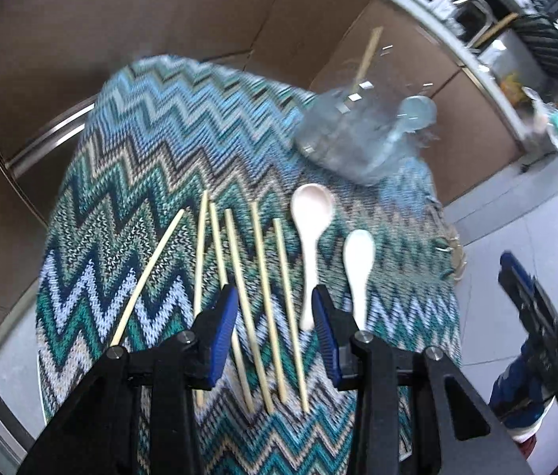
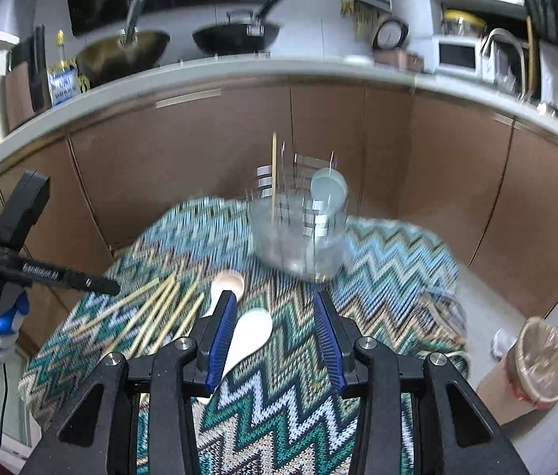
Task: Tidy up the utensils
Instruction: 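Move both empty tools back down to the remaining utensils, then grasp another chopstick with the left tool while the right tool grasps a white spoon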
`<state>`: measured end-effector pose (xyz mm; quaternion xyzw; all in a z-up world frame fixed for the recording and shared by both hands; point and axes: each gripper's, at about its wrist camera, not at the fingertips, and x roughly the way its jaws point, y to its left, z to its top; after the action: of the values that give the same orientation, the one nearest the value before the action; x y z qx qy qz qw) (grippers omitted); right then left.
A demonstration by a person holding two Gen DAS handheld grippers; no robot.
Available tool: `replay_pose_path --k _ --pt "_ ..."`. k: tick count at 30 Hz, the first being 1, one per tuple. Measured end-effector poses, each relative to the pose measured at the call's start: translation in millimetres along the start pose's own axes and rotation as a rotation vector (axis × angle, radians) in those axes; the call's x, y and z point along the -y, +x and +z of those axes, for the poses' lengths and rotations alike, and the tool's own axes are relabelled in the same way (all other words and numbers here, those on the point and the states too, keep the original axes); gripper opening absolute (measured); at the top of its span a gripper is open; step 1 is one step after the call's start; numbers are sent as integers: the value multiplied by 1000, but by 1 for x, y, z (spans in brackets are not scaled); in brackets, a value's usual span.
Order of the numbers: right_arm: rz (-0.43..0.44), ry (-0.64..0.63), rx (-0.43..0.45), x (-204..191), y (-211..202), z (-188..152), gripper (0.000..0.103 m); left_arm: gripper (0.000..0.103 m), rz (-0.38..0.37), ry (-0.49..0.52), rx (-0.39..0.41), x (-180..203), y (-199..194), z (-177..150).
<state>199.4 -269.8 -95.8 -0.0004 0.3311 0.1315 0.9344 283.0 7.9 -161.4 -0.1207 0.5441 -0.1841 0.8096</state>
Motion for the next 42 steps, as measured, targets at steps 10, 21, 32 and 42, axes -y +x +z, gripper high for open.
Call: replay_pose_path --k 10,21,32,42 --pt "59 29 -117 20 60 -19 38 22 51 -72 -101 -22 58 23" --pt "101 7 -166 21 88 -17 38 16 99 -110 -135 -32 81 38" --pt "199 8 -238 20 117 -13 32 16 124 -109 -157 -32 95 49" --pt "282 13 -332 23 148 -10 27 13 130 -87 -191 -26 107 57"
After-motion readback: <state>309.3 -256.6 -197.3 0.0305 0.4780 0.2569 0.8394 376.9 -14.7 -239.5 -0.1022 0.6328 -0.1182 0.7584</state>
